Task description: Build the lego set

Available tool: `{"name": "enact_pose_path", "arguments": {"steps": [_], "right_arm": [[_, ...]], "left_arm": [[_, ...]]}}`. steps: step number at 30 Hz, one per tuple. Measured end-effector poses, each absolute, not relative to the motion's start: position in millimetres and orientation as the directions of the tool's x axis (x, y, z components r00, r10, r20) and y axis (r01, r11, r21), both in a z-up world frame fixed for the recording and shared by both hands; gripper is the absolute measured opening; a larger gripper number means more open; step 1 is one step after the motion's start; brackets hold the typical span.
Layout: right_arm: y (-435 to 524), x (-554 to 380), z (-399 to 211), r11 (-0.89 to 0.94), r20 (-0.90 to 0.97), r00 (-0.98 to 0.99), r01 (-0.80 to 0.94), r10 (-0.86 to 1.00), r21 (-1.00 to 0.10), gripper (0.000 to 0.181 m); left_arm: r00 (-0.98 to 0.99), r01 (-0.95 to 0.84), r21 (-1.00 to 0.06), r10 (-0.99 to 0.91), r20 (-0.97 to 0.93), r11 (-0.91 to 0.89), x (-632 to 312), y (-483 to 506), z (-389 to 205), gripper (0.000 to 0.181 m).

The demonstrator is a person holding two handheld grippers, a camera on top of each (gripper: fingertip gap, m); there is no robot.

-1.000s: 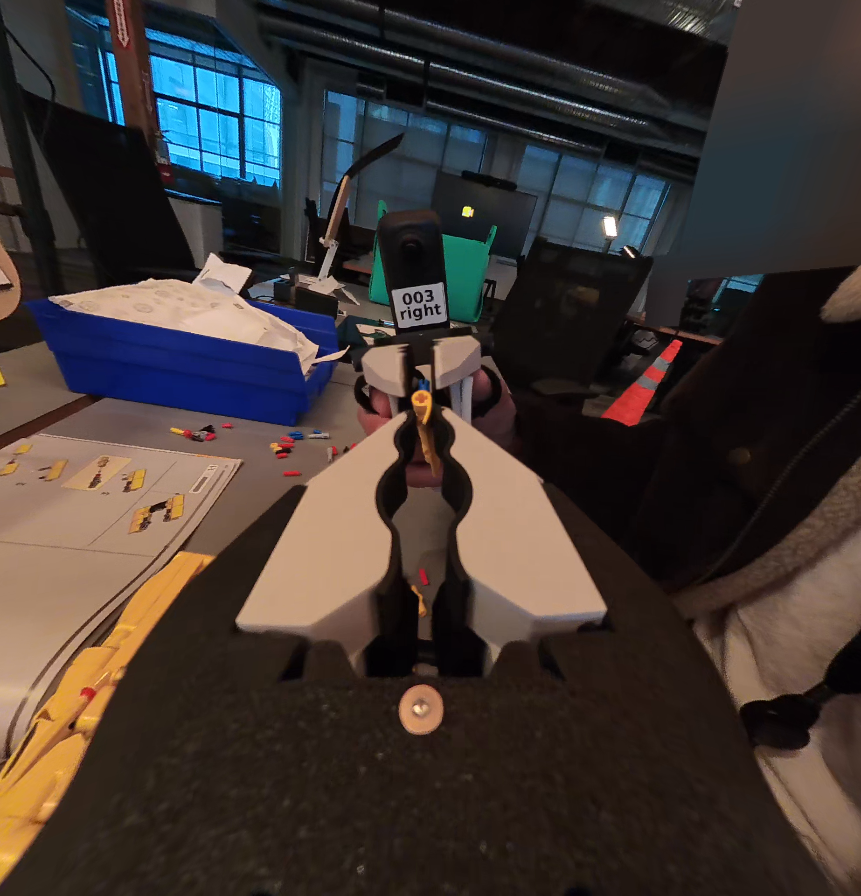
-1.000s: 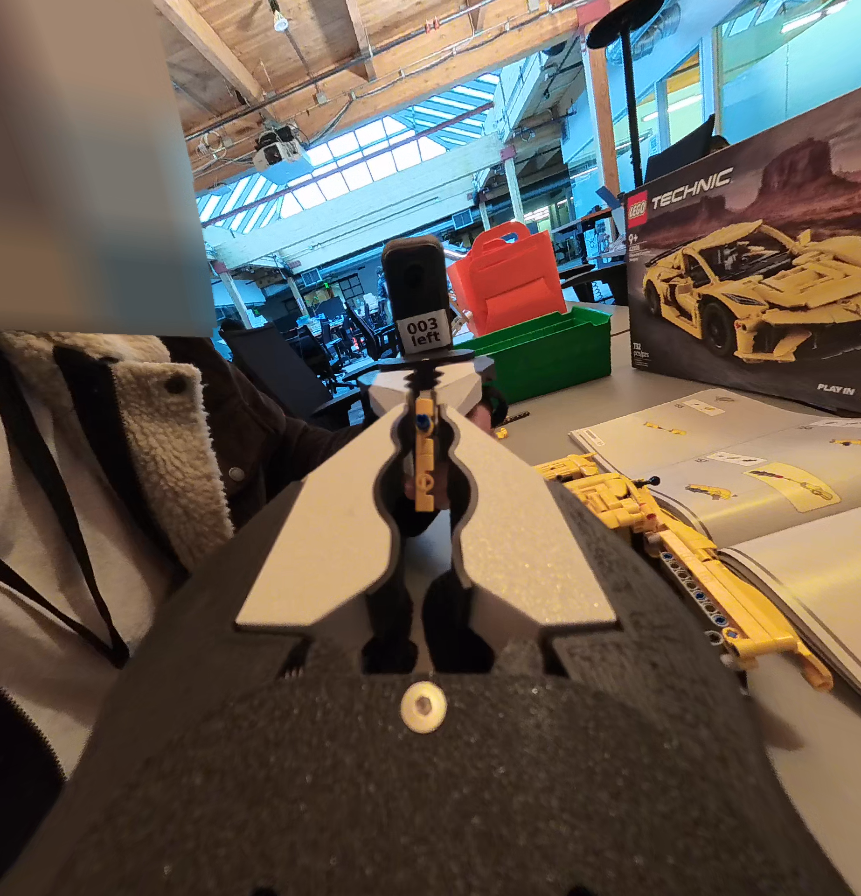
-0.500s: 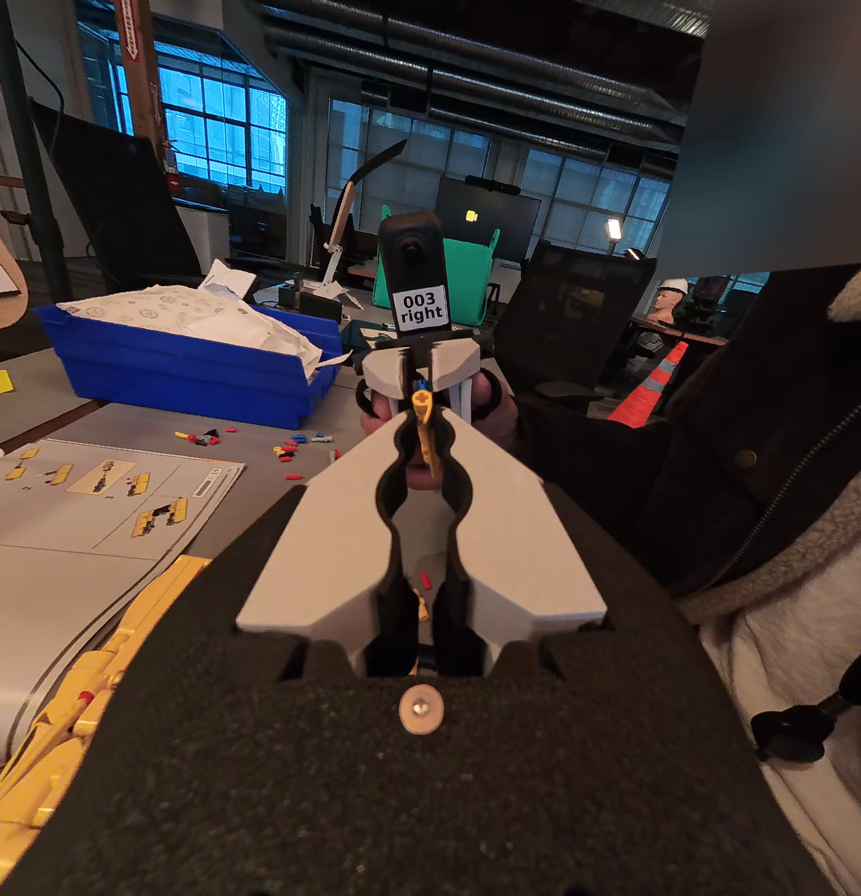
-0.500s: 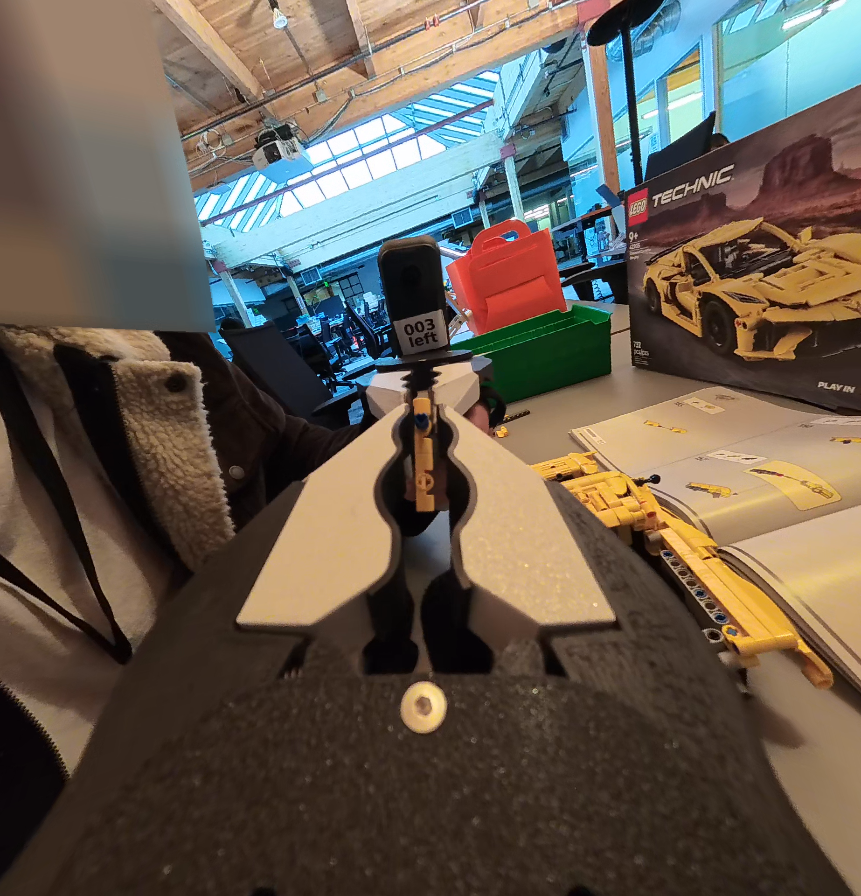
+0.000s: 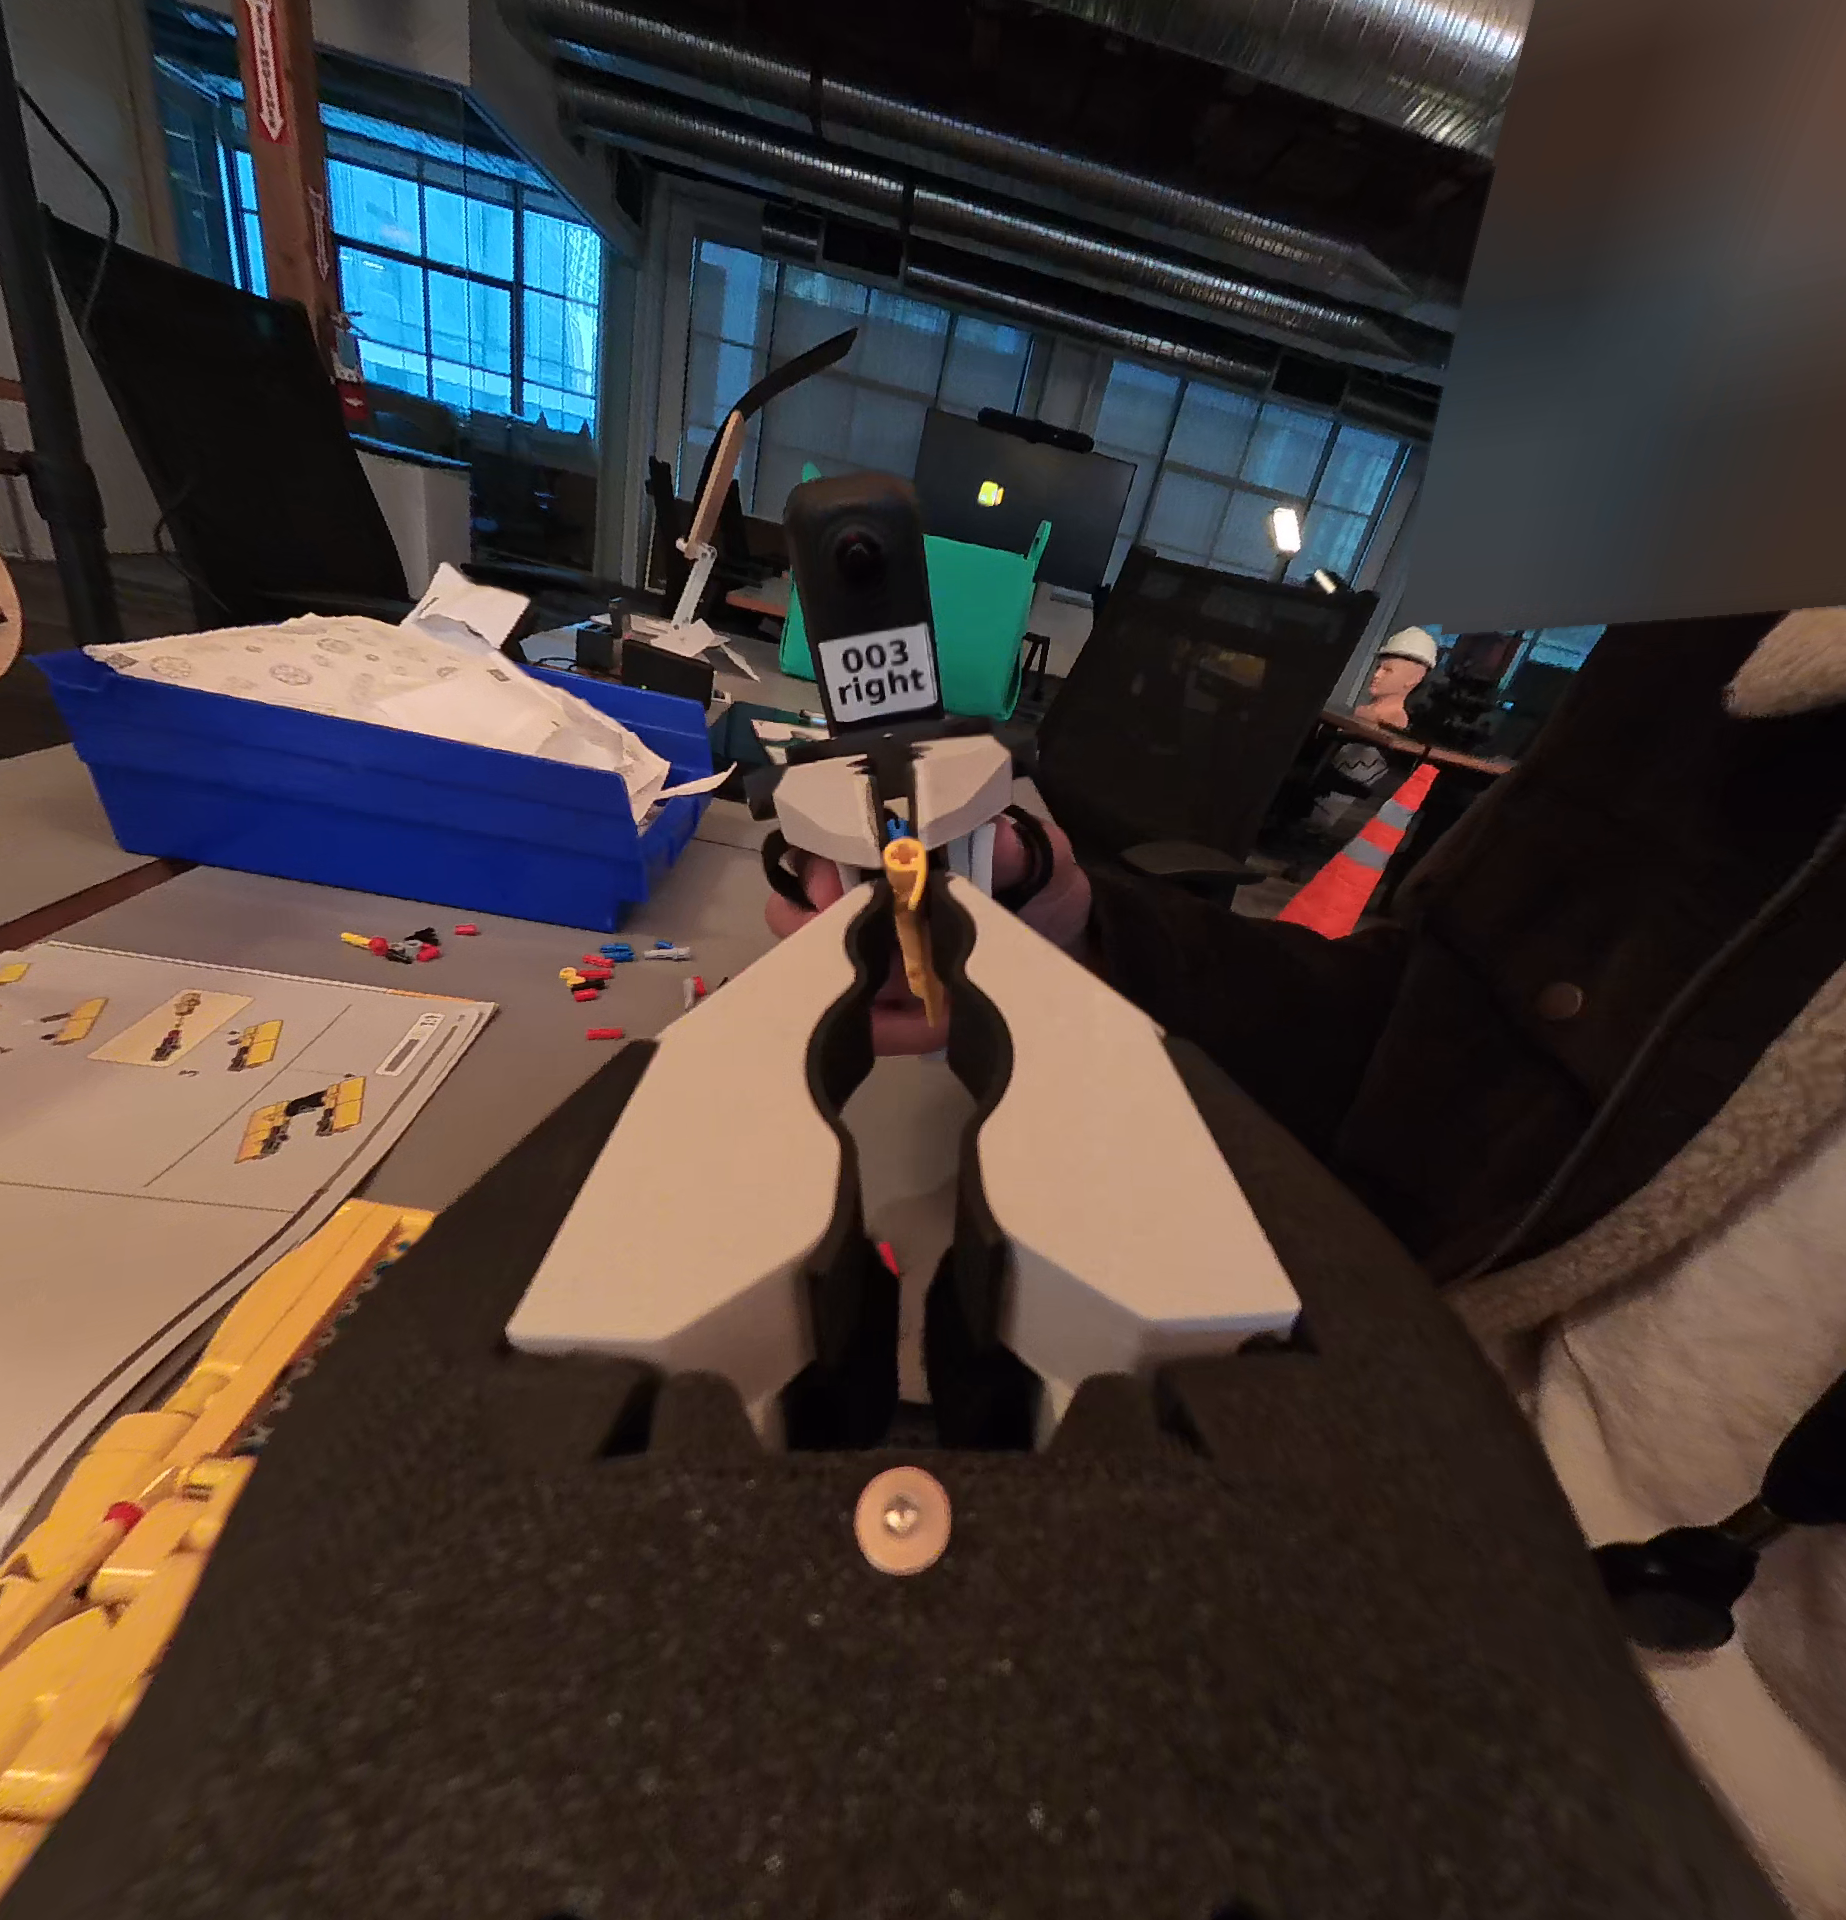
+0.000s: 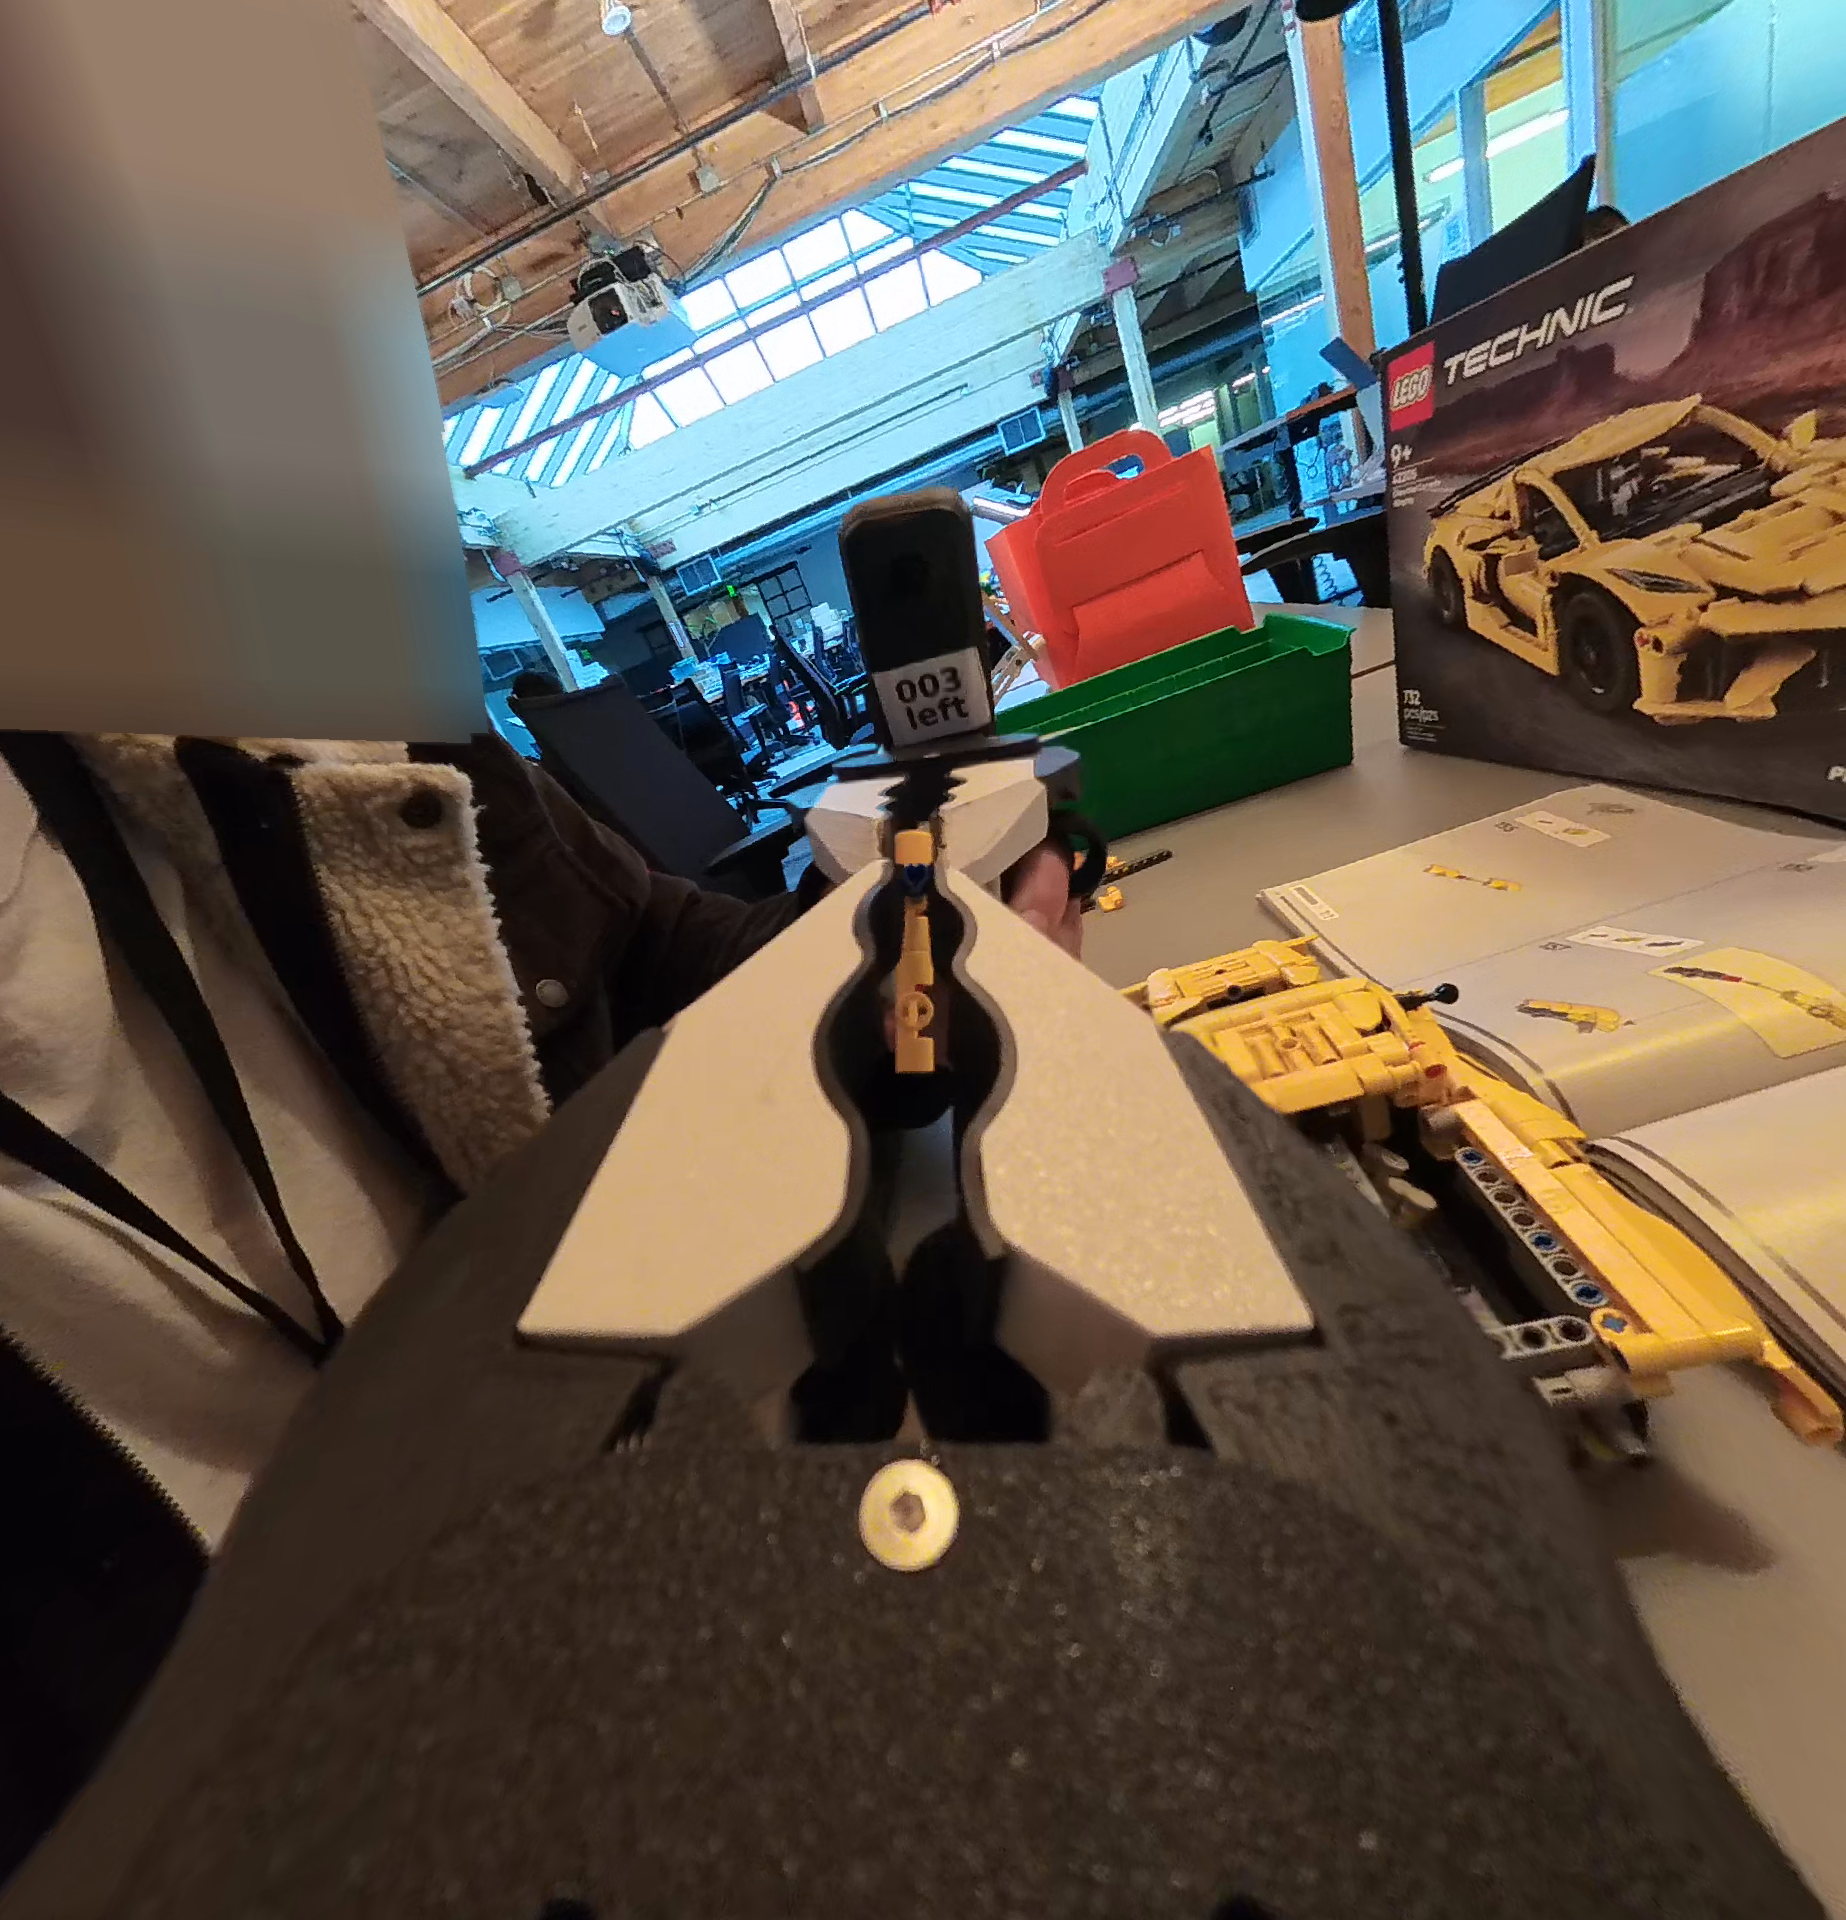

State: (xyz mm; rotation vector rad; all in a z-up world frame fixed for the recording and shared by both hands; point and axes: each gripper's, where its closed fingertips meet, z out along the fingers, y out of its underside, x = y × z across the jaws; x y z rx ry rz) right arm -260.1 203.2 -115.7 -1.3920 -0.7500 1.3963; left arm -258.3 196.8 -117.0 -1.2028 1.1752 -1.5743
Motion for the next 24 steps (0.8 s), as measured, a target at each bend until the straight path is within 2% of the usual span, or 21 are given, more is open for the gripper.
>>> {"name": "enact_pose_path", "arguments": {"steps": [8, 16, 24], "right_arm": [[208.2, -261.1, -117.5, -0.330, -0.372, 0.178, -0.225, 0.911, -0.917, 0.004], [204.5, -263.5, -113.1, -0.339, -0.381, 0.139, -0.255, 0.914, -0.906, 0.004], [210.3, -263.2, -118.3, -0.345, -0.391, 0.181, -0.239, 0.903, -0.908, 0.004]], "left_arm": [[-0.261, 0.105, -0.917, -0.900, 0.348, -0.385, -257.4, 201.6, -115.7, 0.006], [-0.270, 0.127, -0.916, -0.902, 0.337, -0.380, -256.9, 197.9, -112.0, 0.006], [-0.218, 0.101, -0.932, -0.922, 0.320, -0.347, -255.6, 202.9, -117.5, 0.006]]}}
